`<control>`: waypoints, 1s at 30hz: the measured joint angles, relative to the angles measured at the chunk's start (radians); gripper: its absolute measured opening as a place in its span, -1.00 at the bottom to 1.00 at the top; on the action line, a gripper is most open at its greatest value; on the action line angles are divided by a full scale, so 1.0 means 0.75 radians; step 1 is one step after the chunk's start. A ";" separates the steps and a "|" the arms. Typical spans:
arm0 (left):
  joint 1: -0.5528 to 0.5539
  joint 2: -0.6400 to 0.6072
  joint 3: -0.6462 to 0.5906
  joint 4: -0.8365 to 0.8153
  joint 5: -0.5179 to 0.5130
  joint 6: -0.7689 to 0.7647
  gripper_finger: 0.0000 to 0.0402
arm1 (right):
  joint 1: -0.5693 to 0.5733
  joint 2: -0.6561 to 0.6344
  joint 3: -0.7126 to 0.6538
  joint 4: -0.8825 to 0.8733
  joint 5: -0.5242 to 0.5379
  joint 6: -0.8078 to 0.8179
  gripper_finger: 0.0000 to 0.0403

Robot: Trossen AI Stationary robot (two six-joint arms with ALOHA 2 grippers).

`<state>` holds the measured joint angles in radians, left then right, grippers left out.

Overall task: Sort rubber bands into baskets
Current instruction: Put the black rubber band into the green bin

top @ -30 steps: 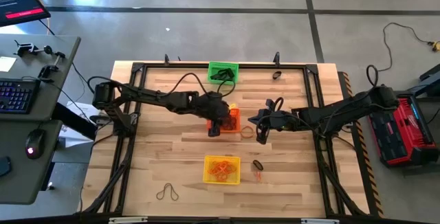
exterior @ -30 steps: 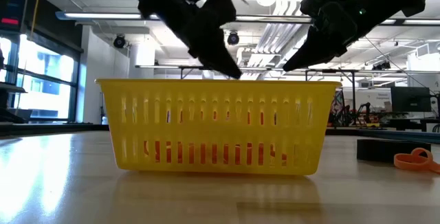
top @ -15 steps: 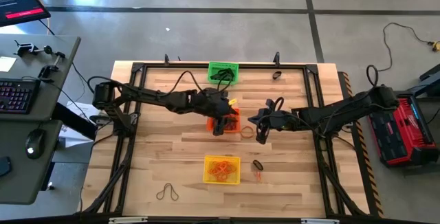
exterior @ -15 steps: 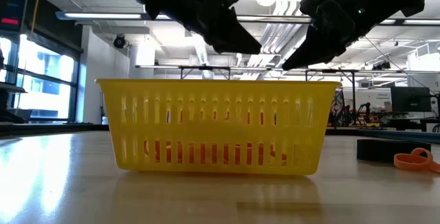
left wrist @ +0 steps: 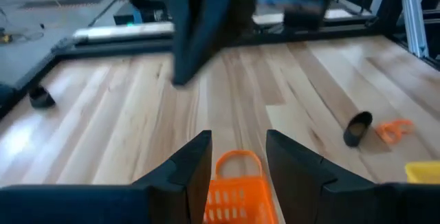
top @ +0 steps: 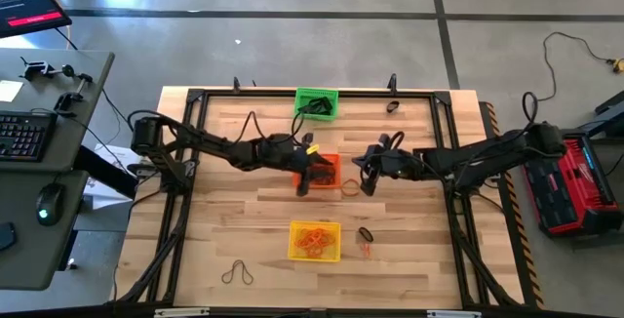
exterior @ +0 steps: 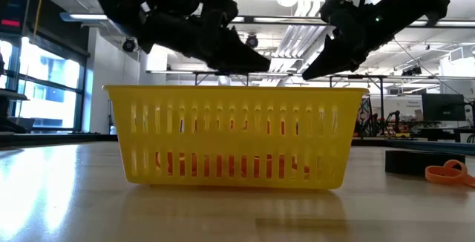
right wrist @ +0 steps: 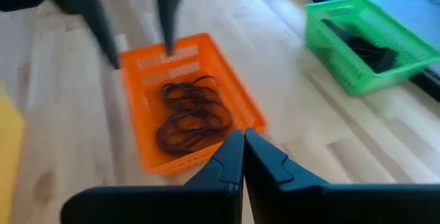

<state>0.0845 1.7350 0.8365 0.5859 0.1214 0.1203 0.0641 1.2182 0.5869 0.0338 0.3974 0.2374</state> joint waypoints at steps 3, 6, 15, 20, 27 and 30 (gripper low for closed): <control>0.000 -0.003 -0.060 0.054 0.000 -0.030 -0.35 | -0.022 0.000 0.001 -0.023 0.110 0.066 -1.00; -0.004 -0.030 -0.112 0.158 0.000 -0.052 -0.35 | -0.054 0.000 0.001 -0.081 0.217 0.105 -0.97; -0.001 -0.253 -0.235 0.250 0.000 -0.006 -0.35 | -0.280 0.000 0.001 -0.159 0.297 0.238 -0.67; 0.011 -0.339 -0.377 0.379 0.000 -0.009 -0.35 | -0.428 0.000 0.001 -0.173 0.295 0.335 -0.45; 0.055 -0.389 -0.546 0.532 -0.003 -0.078 -0.35 | -0.589 0.030 0.001 -0.175 0.294 0.470 -0.14; 0.063 -0.400 -0.581 0.576 -0.003 -0.087 -0.35 | -0.652 0.087 0.001 -0.171 0.290 0.526 -0.01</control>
<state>0.1318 1.4349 0.4005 1.0180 0.1193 0.0554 -0.4251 1.2833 0.5877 -0.0948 0.6149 0.6318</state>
